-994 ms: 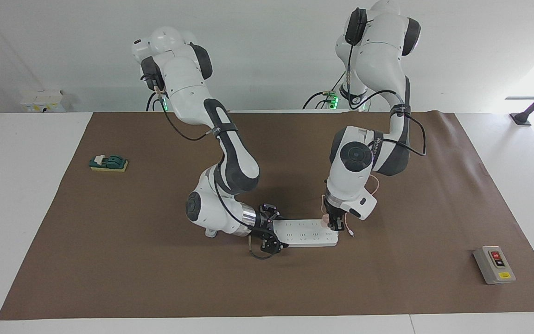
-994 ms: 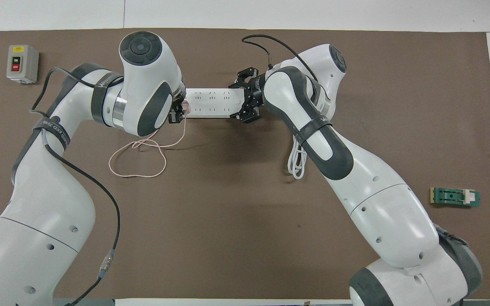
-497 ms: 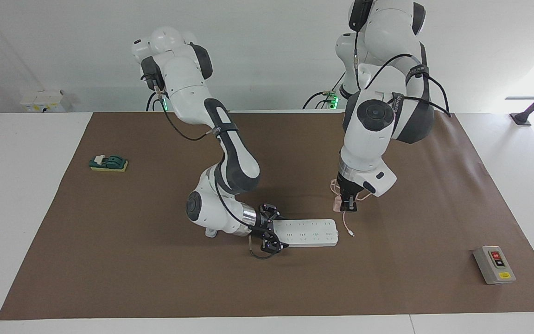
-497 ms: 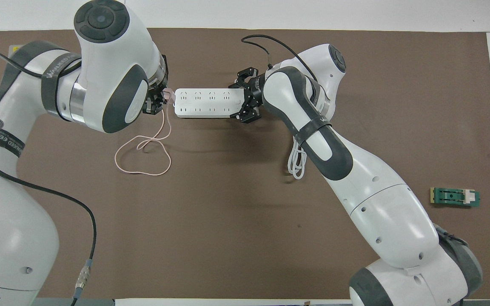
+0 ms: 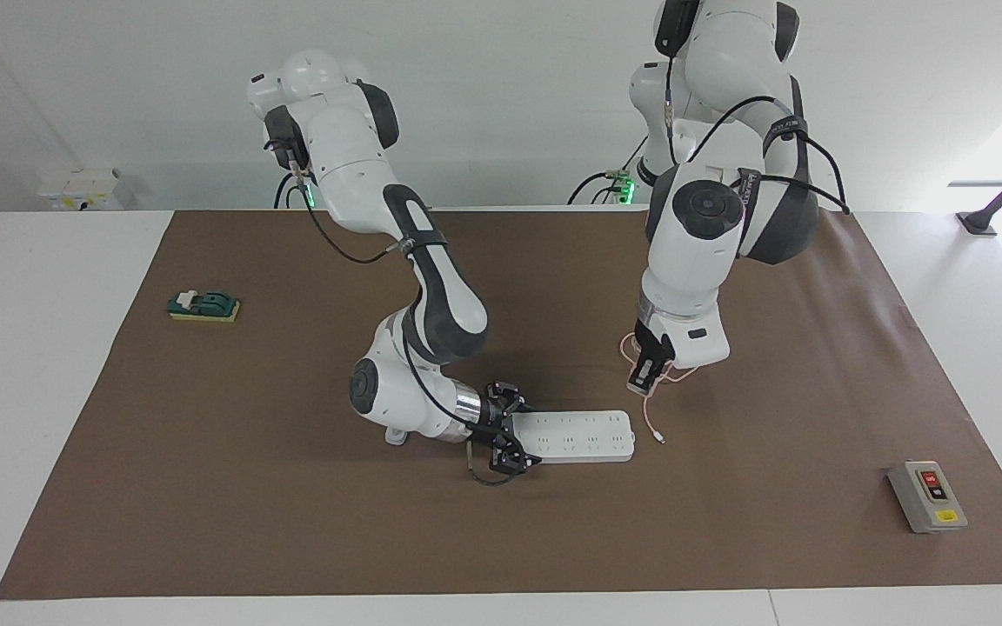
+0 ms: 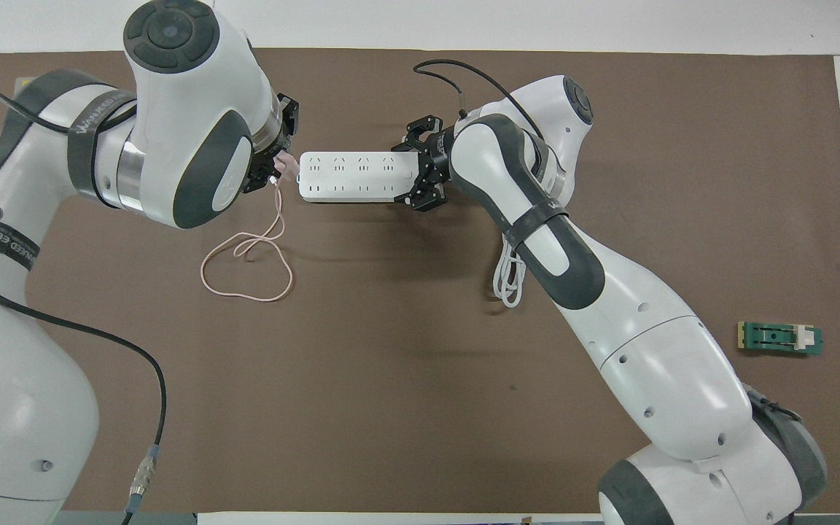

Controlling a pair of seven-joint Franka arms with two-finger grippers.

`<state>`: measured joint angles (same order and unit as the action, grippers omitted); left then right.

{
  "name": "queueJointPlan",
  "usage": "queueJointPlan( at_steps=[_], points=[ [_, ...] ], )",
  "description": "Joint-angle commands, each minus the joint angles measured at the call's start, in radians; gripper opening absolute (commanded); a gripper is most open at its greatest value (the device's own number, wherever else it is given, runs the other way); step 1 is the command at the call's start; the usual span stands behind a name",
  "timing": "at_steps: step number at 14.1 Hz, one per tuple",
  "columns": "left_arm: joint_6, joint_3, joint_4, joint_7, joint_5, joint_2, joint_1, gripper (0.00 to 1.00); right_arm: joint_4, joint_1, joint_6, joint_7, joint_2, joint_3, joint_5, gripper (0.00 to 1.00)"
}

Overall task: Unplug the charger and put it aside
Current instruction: 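Carry the charger toward the robot and release it while the right gripper withdraws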

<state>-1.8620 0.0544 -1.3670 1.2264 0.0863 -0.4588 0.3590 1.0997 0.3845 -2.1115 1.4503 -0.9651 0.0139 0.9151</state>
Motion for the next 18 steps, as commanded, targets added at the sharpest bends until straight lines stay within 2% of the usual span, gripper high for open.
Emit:
queueJointPlan(
  at_steps=[1,3,8,10,12,13,15,18],
  points=[
    [0.001,-0.004,-0.105,-0.238,0.003,0.084,-0.046,0.00,-0.018,0.031,-0.084,-0.010,-0.020,-0.008,-0.004,1.00],
    [-0.002,0.001,-0.179,-0.431,0.001,0.135,-0.104,0.00,-0.012,0.019,-0.067,-0.007,0.005,-0.005,-0.004,1.00],
    [-0.016,0.004,-0.406,-0.816,-0.051,0.271,-0.239,0.00,0.081,-0.007,-0.050,-0.007,0.101,0.007,-0.005,1.00],
    [-0.086,0.001,-0.563,-0.907,-0.103,0.366,-0.265,0.00,0.146,-0.010,-0.035,-0.007,0.172,0.037,-0.009,1.00],
    [-0.217,0.001,-0.752,-1.019,-0.126,0.449,-0.317,0.00,0.176,-0.010,0.048,-0.008,0.244,0.095,-0.037,1.00],
    [-0.250,-0.001,-0.794,-1.075,-0.137,0.454,-0.340,0.00,0.177,-0.012,0.121,-0.014,0.274,0.127,-0.079,1.00],
    [-0.250,-0.001,-0.810,-1.128,-0.138,0.451,-0.368,0.00,0.174,-0.030,0.227,-0.030,0.313,0.168,-0.122,1.00],
    [-0.299,-0.004,-0.851,-1.133,-0.138,0.436,-0.377,0.00,0.175,-0.081,0.372,-0.167,0.380,0.193,-0.223,1.00]
  ],
)
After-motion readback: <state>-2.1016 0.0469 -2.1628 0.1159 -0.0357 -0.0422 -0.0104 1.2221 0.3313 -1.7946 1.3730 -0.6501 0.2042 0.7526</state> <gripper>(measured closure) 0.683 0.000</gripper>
